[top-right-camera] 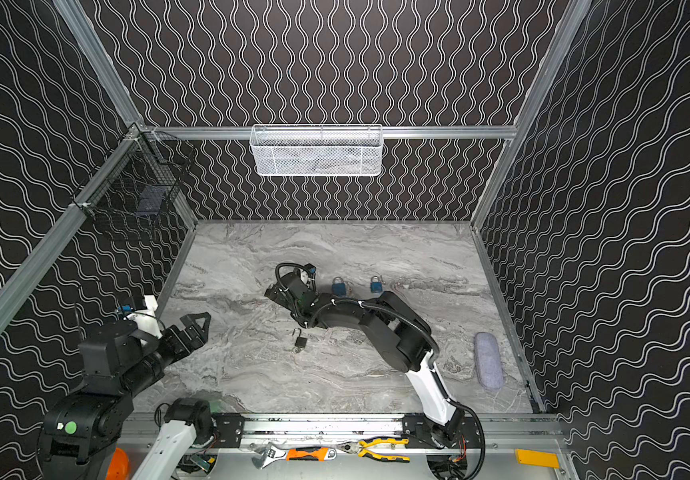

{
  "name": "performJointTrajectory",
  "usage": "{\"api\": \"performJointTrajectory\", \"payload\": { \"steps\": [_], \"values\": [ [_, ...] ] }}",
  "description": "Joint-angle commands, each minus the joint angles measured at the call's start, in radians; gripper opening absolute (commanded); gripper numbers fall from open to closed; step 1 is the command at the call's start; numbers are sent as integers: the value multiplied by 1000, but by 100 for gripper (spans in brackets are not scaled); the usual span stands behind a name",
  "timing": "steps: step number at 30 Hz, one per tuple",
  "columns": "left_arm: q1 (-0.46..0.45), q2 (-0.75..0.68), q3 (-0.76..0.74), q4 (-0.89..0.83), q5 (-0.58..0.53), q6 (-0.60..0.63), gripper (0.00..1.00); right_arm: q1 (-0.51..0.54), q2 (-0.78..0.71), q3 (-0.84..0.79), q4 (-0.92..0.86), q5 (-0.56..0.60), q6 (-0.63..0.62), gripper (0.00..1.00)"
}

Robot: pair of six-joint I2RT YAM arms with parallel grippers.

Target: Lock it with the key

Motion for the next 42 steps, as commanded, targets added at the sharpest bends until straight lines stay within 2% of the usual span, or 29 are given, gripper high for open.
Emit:
{"api": "performJointTrajectory", "payload": {
  "steps": [1, 4, 7, 14, 22, 25, 31, 35, 42],
  "values": [
    [2, 10, -19, 31, 54, 32, 99, 15, -73, -39, -95, 35, -10, 83],
    [1, 15, -29, 18, 31, 19, 99, 36, -147, -77, -184, 82, 0, 87],
    [2, 19, -36, 24, 68, 48, 99, 66, -213, -120, -278, 146, 18, 95],
    [2, 64, -44, -16, 125, 53, 99, 165, -335, -173, -519, 286, 106, 100],
    [2, 70, -81, -55, 173, 74, 99, 233, -350, -216, -594, 261, 110, 100],
    [2, 90, -90, -70, 177, 89, 99, 251, -339, -216, -600, 244, 68, 100],
    [2, 75, -138, -63, 219, 20, 99, 259, -264, -159, -648, 185, -33, 100],
    [2, 48, -151, -66, 219, -31, 98, 259, -226, -134, -659, 168, -88, 95],
    [2, 54, -176, -49, 254, -46, 99, 258, -116, -52, -675, 165, -130, 77]
  ]
}}
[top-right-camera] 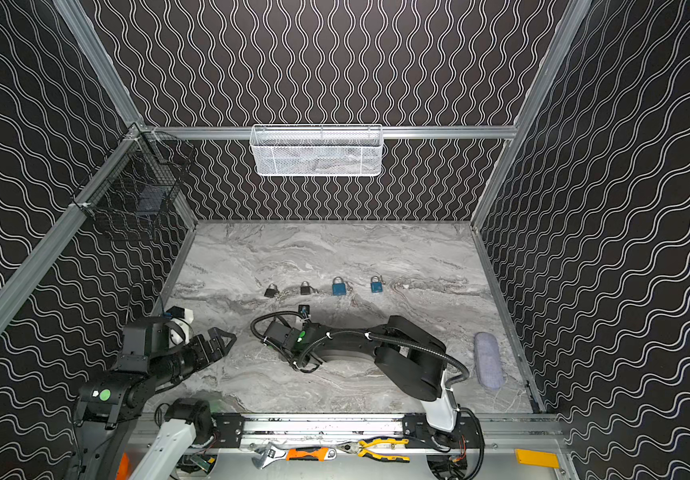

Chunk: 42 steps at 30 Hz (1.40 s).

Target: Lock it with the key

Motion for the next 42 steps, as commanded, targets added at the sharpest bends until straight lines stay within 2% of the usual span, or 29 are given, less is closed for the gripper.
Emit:
{"api": "performJointTrajectory", "payload": {
  "steps": [1, 11, 15, 18, 27, 36, 42],
  "values": [
    [2, 9, -14, 41, 26, -15, 99, 1, 35, 39, -36, 5, -27, 76],
    [2, 56, -17, 90, 52, 0, 99, -10, 108, 113, -87, 39, -5, 68],
    [2, 60, -23, 108, 62, -6, 99, -15, 100, 89, -82, 45, 5, 63],
    [2, 60, -19, 115, 64, -5, 99, -19, 99, 78, -67, 46, 3, 55],
    [2, 72, -38, 130, 85, 6, 99, -20, 130, 79, -59, 8, 10, 49],
    [2, 76, -69, 154, 99, -8, 99, -19, 94, 16, -19, -20, 4, 27],
    [2, 116, -70, 183, 110, -5, 99, -21, 65, -24, 61, -27, -81, 16]
  ]
}}
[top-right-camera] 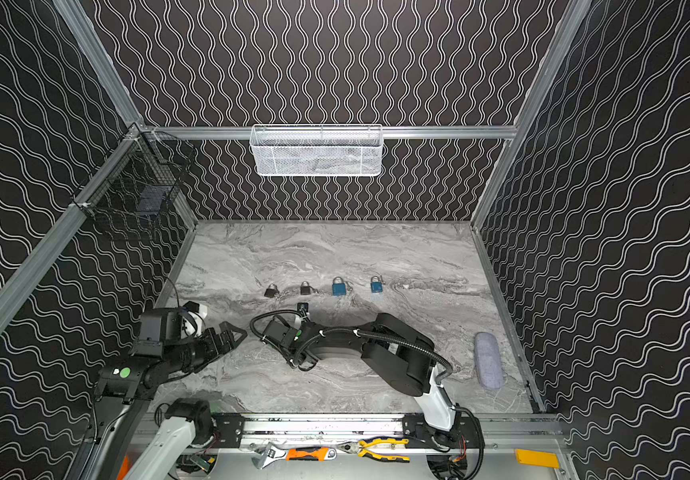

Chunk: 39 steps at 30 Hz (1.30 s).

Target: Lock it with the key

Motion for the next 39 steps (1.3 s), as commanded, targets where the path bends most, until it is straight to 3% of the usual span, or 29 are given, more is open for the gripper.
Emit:
{"api": "performJointTrajectory", "payload": {
  "steps": [1, 7, 16, 20, 28, 39],
  "values": [
    [2, 23, 2, 58, 17, 2, 99, 0, -1, -24, 2, -91, -50, 15],
    [1, 73, -15, 116, 51, 9, 99, -6, -70, -64, 74, -121, -128, 12],
    [-23, 101, -134, 359, 214, -51, 98, -18, -314, -220, 177, -157, -247, 12],
    [-99, 114, -173, 461, 207, -85, 94, -40, -412, -303, 250, -231, -293, 12],
    [-360, 248, -221, 722, 112, -197, 84, -91, -523, -408, 296, -336, -364, 12],
    [-423, 402, -234, 896, 92, -220, 67, -102, -603, -496, 351, -380, -362, 12]
  ]
}}
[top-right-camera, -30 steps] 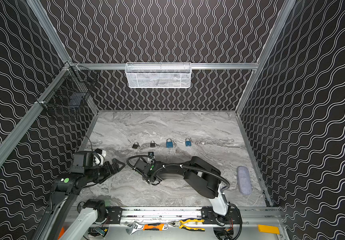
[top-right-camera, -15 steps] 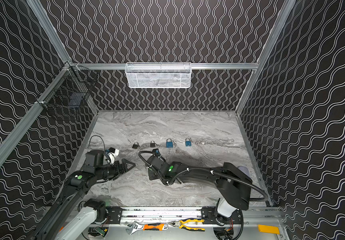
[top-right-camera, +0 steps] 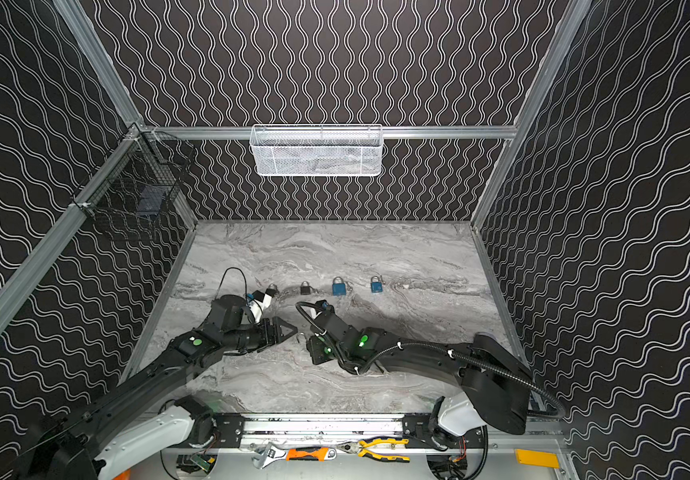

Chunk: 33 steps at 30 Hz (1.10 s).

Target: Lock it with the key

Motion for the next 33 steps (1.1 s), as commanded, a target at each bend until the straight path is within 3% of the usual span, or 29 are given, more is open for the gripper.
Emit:
{"api": "performJointTrajectory", "payload": {
  "steps": [1, 18, 33],
  "values": [
    [-6, 34, -3, 105, -4, -14, 66, -2, -14, -9, 64, -24, -5, 12],
    [-18, 90, 7, 129, 25, -5, 37, -1, 7, 13, 90, -47, -11, 11],
    [-18, 95, 11, 114, 24, 8, 23, -1, -6, 2, 95, -46, -12, 11]
  ]
}}
